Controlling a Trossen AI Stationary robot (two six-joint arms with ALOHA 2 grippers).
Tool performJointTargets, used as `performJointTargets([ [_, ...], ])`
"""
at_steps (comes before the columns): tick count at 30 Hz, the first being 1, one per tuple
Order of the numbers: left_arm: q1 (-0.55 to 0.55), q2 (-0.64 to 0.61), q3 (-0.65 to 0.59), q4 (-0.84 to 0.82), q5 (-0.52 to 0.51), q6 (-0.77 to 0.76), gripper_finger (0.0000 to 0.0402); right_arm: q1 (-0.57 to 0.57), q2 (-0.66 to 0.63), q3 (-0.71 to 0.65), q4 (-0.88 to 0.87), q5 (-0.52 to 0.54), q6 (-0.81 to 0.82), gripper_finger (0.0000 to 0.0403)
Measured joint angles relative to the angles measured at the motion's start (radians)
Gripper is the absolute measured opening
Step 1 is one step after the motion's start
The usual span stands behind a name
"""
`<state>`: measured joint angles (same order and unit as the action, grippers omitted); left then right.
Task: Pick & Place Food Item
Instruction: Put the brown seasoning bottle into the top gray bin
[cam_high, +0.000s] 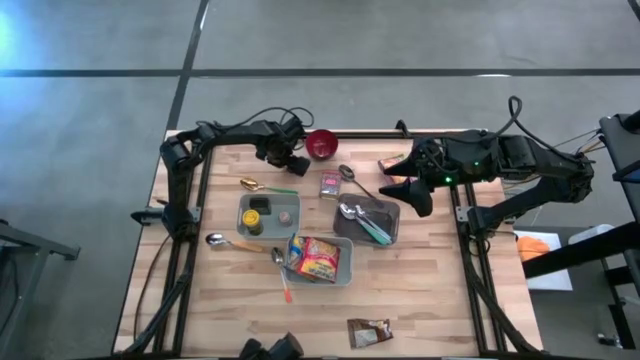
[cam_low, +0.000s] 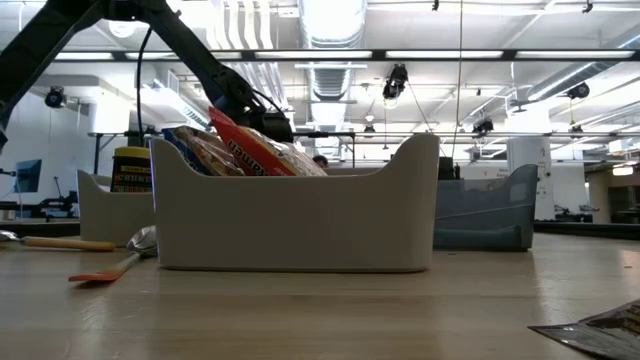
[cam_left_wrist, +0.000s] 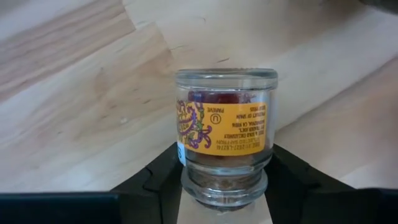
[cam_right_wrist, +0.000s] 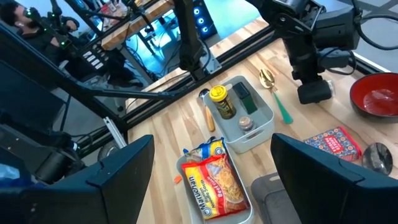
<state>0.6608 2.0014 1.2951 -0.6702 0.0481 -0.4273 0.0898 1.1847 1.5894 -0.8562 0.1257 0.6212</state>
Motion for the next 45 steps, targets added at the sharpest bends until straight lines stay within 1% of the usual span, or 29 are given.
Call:
performJointTargets([
  [4, -0.007, -0.012, -0.001, -0.021, 0.017, 0.081, 0.0165, 0.000, 0.000, 0.000, 0.000, 0.000, -0.025, 0.0317],
  [8, -0.012, -0.055, -0.005, -0.102, 0.101, 0.138, 0.0165, 0.000, 0.003, 0.000, 0.000, -0.001, -0.109, 0.0317],
  [12, -0.012, -0.126, -0.003, -0.176, 0.243, 0.173, 0.0165, 0.005, 0.021, 0.001, -0.002, -0.004, -0.270, 0.0317],
  [17, -0.025, -0.250, -0.002, -0.211, 0.468, 0.206, 0.0165, 0.038, 0.072, 0.001, 0.000, -0.019, -0.575, 0.0317],
  [19, -0.037, -0.303, -0.002, -0.219, 0.552, 0.219, 0.0165, 0.051, 0.101, 0.001, 0.016, -0.029, -0.662, 0.0317],
  [21, -0.053, -0.364, -0.002, -0.218, 0.624, 0.229, 0.0165, 0.057, 0.133, 0.001, 0.056, -0.032, -0.699, 0.0317],
  [23, -0.081, -0.427, 0.000, -0.217, 0.676, 0.239, 0.0165, 0.061, 0.165, 0.011, 0.115, -0.032, -0.700, 0.0317],
  [26, -0.139, -0.513, 0.001, -0.214, 0.715, 0.241, 0.0165, 0.061, 0.215, 0.044, 0.186, -0.047, -0.716, 0.0317],
  [28, -0.181, -0.566, 0.001, -0.205, 0.735, 0.241, 0.0165, 0.061, 0.254, 0.083, 0.193, -0.087, -0.738, 0.0317],
  [30, -0.224, -0.613, 0.001, -0.180, 0.749, 0.233, 0.0165, 0.061, 0.302, 0.138, 0.190, -0.105, -0.766, 0.0317],
  [35, -0.332, -0.686, 0.001, -0.052, 0.798, 0.149, 0.0165, 0.060, 0.430, 0.306, 0.147, -0.153, -0.856, 0.0317],
  [40, -0.430, -0.711, 0.002, 0.077, 0.832, 0.092, 0.0165, 0.060, 0.556, 0.517, 0.036, -0.138, -0.917, 0.0317],
  [45, -0.497, -0.712, 0.002, 0.172, 0.844, 0.055, 0.0165, 0.057, 0.659, 0.677, -0.072, -0.133, -0.954, 0.0317],
])
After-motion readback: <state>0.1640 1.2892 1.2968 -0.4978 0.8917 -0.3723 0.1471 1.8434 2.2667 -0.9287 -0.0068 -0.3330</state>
